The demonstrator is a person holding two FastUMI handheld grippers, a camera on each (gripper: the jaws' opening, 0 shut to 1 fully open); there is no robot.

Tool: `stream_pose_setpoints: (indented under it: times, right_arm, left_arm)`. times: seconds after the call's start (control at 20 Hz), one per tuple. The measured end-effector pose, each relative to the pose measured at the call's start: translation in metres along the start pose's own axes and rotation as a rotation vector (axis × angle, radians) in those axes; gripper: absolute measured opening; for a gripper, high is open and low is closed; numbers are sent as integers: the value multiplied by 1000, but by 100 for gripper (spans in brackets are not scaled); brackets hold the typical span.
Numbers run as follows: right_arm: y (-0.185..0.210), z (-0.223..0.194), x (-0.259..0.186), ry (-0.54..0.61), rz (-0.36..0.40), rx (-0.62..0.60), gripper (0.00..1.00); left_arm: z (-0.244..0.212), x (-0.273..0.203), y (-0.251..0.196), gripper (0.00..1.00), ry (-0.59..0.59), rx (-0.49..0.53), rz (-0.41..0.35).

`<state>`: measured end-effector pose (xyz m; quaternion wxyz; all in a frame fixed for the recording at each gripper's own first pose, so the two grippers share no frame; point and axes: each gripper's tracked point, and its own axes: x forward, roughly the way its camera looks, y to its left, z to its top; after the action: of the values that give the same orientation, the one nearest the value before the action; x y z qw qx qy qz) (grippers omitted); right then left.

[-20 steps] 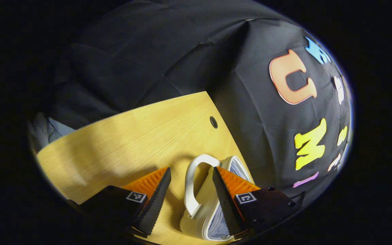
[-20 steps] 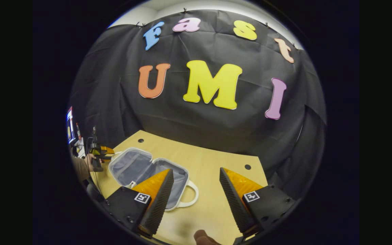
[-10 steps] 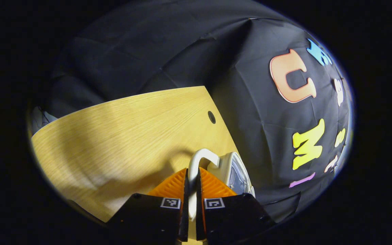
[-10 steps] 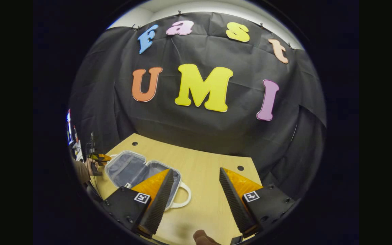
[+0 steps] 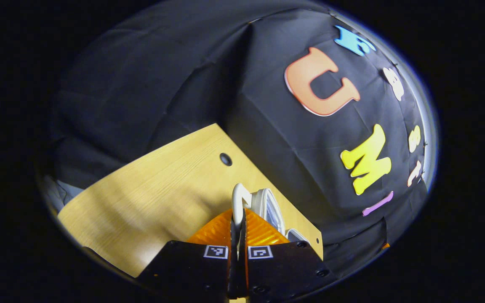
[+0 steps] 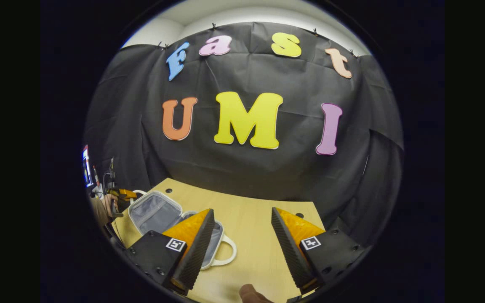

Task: First open the suitcase, pack the skin care products into it, and then close the suitcase.

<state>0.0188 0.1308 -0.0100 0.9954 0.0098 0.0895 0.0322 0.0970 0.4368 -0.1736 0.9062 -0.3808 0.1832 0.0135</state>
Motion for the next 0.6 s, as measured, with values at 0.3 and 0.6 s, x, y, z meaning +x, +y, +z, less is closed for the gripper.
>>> stream_pose_setpoints:
  times: [0.3, 0.6]
  right_arm:
    - [-28, 8, -10, -76, 21, -48, 80]
    - [-56, 1, -16, -88, 66, -41, 81]
  left_arm:
    - [-4, -22, -117, 3, -90, 304, -29]
    - [-48, -35, -214, 3, -116, 426, -94]
